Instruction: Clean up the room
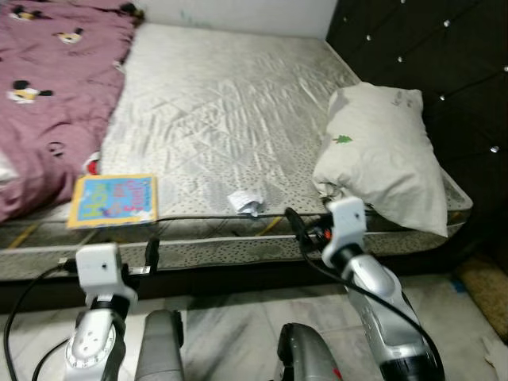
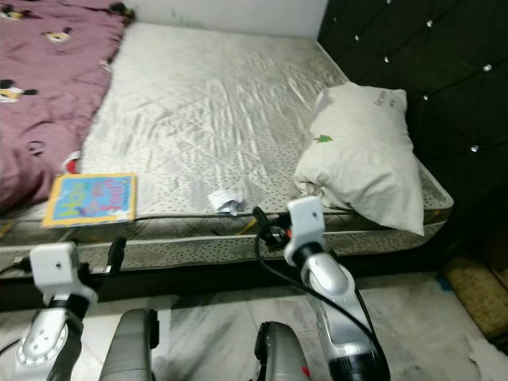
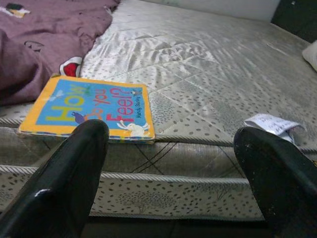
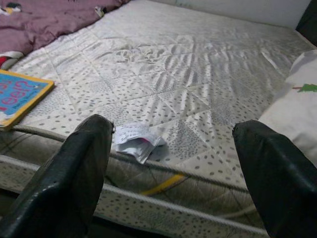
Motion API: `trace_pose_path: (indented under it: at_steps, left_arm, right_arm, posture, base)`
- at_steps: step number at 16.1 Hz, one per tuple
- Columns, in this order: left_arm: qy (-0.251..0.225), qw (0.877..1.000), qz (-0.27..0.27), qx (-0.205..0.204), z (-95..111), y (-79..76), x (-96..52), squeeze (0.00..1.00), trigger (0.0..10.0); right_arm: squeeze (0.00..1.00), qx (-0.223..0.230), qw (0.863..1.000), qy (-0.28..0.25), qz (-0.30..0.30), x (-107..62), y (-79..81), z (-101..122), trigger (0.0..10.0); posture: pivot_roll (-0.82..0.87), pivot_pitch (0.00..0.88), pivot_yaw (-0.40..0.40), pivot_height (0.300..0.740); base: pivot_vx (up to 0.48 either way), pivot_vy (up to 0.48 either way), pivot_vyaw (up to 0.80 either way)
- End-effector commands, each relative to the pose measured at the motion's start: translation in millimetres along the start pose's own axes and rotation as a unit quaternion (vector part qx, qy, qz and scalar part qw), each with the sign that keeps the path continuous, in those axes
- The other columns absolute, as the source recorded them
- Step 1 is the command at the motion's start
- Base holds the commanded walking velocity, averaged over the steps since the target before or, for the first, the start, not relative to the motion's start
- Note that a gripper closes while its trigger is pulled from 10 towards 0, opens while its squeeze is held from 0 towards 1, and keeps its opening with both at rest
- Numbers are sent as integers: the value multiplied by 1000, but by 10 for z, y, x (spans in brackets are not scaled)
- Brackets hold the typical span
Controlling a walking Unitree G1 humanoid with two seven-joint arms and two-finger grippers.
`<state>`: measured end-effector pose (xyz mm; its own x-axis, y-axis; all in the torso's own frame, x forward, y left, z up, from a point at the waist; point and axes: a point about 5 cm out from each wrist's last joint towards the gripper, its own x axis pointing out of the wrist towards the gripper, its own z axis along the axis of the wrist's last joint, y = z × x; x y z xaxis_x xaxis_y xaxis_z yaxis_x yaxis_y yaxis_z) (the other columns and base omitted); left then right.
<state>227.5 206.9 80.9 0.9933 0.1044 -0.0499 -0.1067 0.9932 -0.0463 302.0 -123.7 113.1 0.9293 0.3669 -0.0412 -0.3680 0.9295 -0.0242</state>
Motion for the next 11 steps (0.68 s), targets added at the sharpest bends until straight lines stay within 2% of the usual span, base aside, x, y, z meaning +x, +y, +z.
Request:
trace_pose_path:
  at_steps: [1, 4, 6, 11]
  left_arm:
    - [-10, 1000, 9, 5, 52, -6, -19, 0, 10000]
    - [-14, 1000, 14, 9, 73, -13, -41, 0, 10000]
    - [-12, 1000, 0, 16, 77, -43, 3, 0, 10000]
    - [-4, 999, -51, 16, 86, -208, 173, 0, 10000]
  right_arm:
    - [0, -1, 1000, 7, 7, 13, -10, -14, 10000]
    - [0, 1, 1000, 8, 17, 63, 46, -24, 10000]
    - [0, 4, 1000, -5, 7, 77, 63, 5, 10000]
    - [0, 2, 999, -25, -46, -4, -70, 30, 10000]
  posture:
    - [108, 83, -171, 600]
    - [128, 76, -179, 600]
    - [107, 65, -142, 600]
    - [33, 57, -48, 600]
  base:
    - [0, 0, 0]
    - [0, 0, 0]
    - [0, 0, 0]
    - [0, 0, 0]
